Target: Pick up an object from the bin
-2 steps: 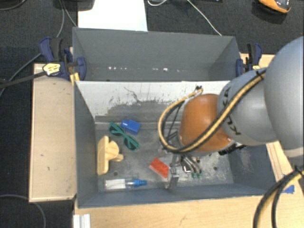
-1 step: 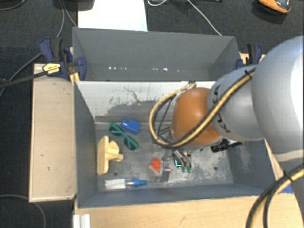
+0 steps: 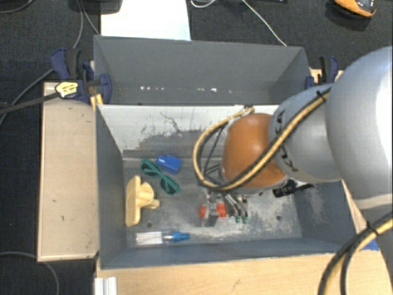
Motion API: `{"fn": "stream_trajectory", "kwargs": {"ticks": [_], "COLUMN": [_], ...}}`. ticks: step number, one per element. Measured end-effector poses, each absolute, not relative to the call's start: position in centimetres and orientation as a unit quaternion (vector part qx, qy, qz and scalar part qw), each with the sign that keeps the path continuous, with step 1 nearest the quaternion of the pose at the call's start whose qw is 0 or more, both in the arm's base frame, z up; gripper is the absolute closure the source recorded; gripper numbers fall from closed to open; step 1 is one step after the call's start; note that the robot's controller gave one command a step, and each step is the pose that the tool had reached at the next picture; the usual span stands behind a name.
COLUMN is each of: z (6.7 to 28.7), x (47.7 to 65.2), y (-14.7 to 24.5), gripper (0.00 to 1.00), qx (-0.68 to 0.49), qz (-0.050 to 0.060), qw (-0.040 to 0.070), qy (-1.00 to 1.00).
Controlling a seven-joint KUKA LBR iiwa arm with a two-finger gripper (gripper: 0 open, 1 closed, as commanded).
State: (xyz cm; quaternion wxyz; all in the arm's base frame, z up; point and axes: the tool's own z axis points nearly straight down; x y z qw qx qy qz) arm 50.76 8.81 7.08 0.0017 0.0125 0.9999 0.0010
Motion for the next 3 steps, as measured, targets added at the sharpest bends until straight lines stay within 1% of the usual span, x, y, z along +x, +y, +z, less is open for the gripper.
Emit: {"fn": "stream_trajectory", "kwargs": {"ticks": [1,2,3], "z": [7.1,15.7,10.4], "x": [50.8,53.4,51.4], "y": [8.8,7.0,10.2], "gripper": [1.0,1.0,1.0], "qx": [0.013,0.023,0.011], "qz": [0.001,0.002,0.002], "qw": [0.002,0.008,0.001], "qy": [1.0,1.0,1.0]}}
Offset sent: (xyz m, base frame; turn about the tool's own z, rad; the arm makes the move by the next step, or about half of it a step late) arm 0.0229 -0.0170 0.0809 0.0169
